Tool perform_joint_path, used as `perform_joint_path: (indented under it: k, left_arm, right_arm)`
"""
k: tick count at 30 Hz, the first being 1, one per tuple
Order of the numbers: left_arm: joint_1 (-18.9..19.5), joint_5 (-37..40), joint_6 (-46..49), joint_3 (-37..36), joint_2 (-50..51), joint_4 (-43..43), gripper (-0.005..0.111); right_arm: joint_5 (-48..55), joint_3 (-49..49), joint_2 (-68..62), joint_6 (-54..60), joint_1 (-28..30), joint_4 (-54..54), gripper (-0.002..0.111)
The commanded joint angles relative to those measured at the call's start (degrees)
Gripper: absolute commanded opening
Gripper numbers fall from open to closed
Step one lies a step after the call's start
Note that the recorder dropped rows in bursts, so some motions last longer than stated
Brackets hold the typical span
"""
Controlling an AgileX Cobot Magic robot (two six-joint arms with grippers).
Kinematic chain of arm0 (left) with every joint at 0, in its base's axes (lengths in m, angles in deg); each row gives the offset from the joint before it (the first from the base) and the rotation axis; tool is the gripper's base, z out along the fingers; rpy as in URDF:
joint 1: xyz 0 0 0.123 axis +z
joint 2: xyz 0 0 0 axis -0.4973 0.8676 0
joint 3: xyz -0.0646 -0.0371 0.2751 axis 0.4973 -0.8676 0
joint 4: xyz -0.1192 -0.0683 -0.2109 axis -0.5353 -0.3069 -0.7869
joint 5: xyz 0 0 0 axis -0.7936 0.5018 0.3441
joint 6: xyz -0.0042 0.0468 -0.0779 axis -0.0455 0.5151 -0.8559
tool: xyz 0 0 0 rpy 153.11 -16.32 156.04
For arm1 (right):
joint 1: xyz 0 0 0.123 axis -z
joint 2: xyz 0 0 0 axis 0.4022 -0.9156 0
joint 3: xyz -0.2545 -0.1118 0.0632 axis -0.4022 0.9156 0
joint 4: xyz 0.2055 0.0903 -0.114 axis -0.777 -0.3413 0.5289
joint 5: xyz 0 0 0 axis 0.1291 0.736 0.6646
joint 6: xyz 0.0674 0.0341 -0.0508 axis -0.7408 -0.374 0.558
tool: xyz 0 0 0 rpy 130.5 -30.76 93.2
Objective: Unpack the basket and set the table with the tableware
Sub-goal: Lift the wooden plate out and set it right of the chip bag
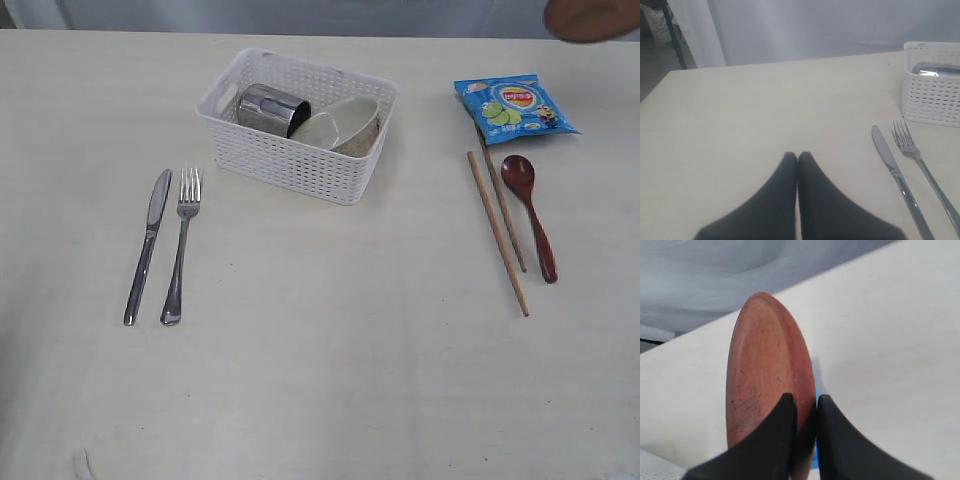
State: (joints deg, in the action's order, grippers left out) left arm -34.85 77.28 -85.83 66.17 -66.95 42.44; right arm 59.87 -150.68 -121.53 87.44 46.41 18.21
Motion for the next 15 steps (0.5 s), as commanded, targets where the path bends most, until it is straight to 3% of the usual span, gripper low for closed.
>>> perform_joint_path:
  k: [1, 9, 15]
  left_arm:
    - [-0.3, 0.0, -0.1, -0.1, -0.1, -0.2, 0.0]
    - [-0.3, 0.0, -0.1, -0.1, -0.1, -0.2, 0.0]
    - [-0.3, 0.0, -0.1, -0.1, -0.1, -0.2, 0.0]
  right_arm:
    - [-6.2, 10.1, 0.4, -0.5, 3.8, 0.7, -0.001]
    - [-16.2, 22.5, 0.3, 4.4, 10.2, -0.3, -0.001]
    - [-16.4, 23.9, -2.8, 13.6, 11.5, -8.1, -0.001]
